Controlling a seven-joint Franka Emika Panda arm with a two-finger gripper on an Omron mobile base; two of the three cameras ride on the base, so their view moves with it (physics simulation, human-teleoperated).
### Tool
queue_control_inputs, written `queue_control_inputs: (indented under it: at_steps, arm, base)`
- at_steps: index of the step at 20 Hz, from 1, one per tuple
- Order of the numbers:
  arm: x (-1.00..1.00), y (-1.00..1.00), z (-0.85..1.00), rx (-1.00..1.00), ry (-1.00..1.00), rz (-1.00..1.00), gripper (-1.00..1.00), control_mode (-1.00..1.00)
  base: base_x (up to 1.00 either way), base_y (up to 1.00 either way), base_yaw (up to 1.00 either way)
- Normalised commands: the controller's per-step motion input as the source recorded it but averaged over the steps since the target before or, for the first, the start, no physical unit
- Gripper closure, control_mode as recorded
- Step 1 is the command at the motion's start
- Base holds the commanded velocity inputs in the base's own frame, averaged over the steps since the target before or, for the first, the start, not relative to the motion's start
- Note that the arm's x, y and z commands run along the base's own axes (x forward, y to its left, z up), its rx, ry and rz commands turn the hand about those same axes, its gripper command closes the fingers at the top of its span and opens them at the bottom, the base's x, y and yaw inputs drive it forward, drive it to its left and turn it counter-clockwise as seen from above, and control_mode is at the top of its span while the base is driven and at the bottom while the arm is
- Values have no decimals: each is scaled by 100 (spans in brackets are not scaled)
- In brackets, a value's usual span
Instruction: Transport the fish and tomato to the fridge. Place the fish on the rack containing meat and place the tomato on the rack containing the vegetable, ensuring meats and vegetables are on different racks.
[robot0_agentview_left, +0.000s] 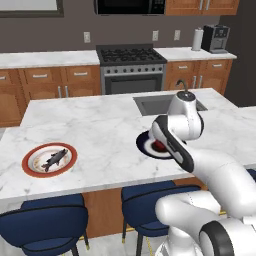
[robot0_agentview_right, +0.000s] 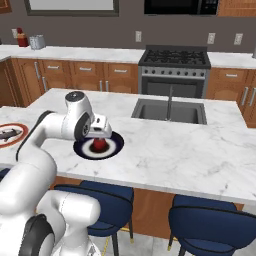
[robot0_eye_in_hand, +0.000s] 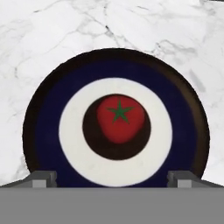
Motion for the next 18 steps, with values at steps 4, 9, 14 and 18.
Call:
queue_control_inputs:
  at_steps: [4, 9, 14, 18]
  arm:
    - [10, 0, -25, 0, 0, 0, -100, -100]
    - [15, 0, -23, 0, 0, 0, -100, -100]
    - [30, -2, -14, 0, 0, 0, -100, -100]
    - [35, -1, -14, 0, 0, 0, -100, -100]
  base:
    - [0, 0, 0]
    - [0, 0, 0]
    - [0, 0, 0]
    - [0, 0, 0]
